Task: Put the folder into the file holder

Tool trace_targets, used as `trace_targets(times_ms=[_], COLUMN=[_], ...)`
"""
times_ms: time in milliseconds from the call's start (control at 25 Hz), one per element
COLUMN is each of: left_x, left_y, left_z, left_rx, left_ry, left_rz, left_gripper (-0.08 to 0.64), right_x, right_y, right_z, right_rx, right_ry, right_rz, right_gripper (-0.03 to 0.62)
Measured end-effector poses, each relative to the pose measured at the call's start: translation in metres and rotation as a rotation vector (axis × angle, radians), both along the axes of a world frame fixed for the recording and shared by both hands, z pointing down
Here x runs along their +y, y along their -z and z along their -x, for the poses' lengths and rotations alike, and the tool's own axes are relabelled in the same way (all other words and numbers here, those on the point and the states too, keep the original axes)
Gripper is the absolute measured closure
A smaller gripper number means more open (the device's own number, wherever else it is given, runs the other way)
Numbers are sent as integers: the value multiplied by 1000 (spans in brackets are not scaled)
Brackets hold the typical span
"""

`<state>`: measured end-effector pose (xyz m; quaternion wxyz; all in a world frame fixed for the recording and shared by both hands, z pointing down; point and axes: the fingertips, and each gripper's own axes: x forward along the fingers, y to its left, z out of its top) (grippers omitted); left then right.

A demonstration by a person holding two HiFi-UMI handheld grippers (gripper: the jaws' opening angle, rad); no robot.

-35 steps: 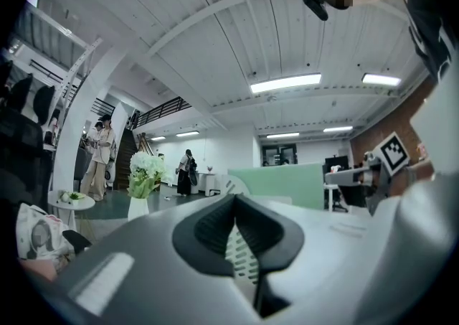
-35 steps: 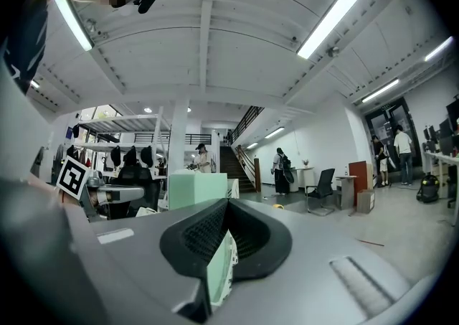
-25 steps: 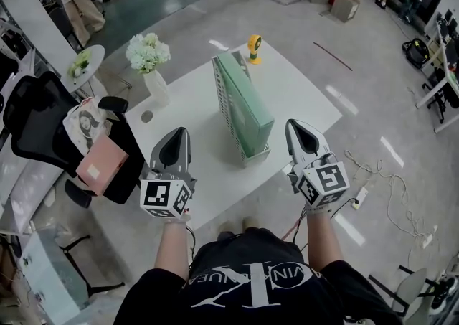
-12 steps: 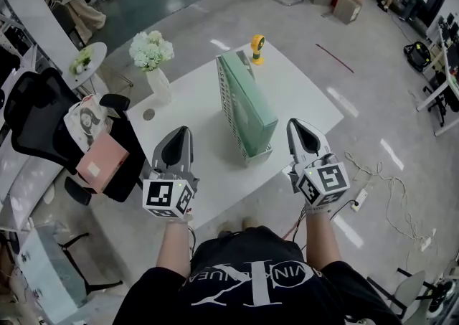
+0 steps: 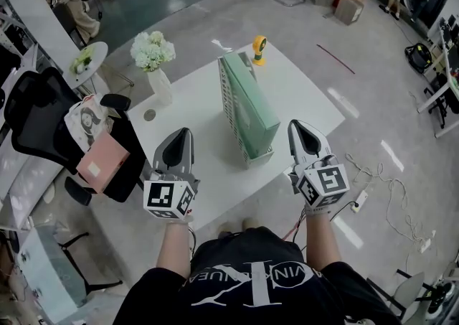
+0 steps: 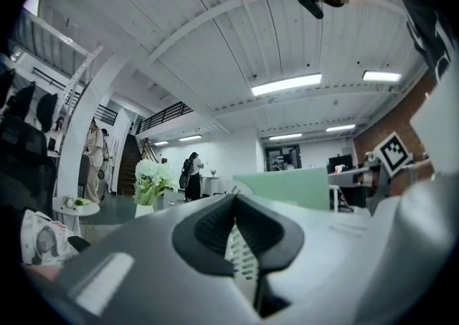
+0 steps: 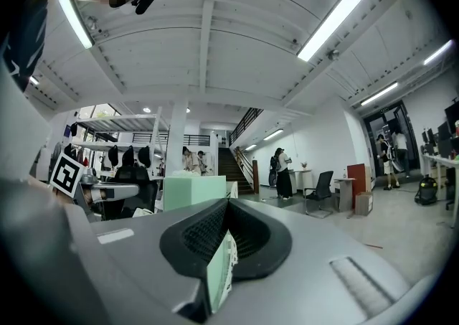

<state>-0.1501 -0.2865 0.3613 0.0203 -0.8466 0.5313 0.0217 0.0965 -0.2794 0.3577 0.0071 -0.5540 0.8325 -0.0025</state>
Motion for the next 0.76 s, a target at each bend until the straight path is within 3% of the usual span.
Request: trace_targets(times_ms=[760], left_x=[-8], left_y=[-5], left_z=[5], left_rx=[-2], left_ry=[-6], left_rz=[20], left_gripper=[560], right_x=[-2], right_y=[-17], right_z=[6], right_rx=[13], right_ry=[6], right_rz=[56], right_gripper=[586])
